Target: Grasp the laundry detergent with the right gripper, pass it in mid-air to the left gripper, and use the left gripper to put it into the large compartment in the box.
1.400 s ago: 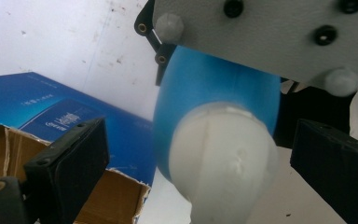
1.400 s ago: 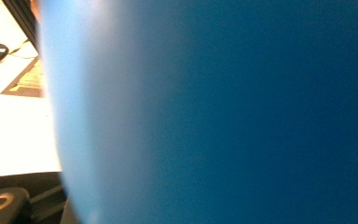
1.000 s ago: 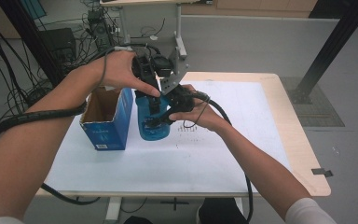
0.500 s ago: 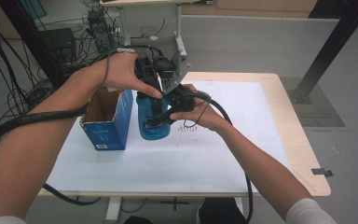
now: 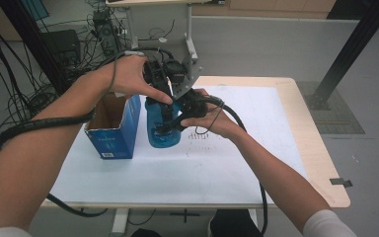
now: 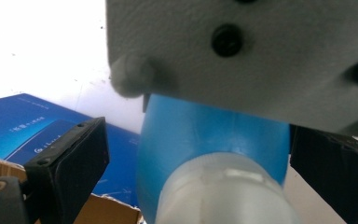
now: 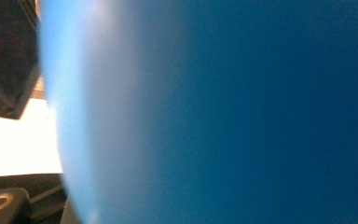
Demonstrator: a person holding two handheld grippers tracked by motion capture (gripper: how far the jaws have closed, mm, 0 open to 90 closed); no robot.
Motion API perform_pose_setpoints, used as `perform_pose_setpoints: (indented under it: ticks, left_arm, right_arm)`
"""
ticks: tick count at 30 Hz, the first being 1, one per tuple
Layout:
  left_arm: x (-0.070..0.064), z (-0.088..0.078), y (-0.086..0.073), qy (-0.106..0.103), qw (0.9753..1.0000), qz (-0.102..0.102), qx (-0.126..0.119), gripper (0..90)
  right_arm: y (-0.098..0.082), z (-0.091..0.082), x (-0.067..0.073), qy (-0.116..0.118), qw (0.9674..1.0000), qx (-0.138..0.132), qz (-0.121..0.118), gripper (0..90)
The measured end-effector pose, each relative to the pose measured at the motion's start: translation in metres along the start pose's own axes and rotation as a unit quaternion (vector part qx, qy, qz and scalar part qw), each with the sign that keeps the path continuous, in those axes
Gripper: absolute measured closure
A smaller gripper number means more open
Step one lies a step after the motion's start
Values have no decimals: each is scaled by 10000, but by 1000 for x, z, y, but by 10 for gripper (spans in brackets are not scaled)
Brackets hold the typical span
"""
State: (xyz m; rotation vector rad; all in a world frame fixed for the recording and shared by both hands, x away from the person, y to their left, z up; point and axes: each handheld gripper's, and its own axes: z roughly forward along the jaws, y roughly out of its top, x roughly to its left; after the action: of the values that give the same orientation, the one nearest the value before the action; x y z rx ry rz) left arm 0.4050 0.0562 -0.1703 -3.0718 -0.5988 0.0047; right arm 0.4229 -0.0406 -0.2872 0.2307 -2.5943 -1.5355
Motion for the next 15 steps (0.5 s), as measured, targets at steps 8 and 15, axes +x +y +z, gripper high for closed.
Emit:
perform_pose_setpoints:
  ticks: [8, 15]
  left_arm:
    - [-1, -1, 0, -5, 10000, 17, -13, 52]
    - [-1, -1, -2, -16, 10000, -34, -65, 51]
  right_arm:
    - [0, 0, 0, -8, 10000, -8, 13, 439]
    - [1, 1, 0, 14, 10000, -25, 12, 439]
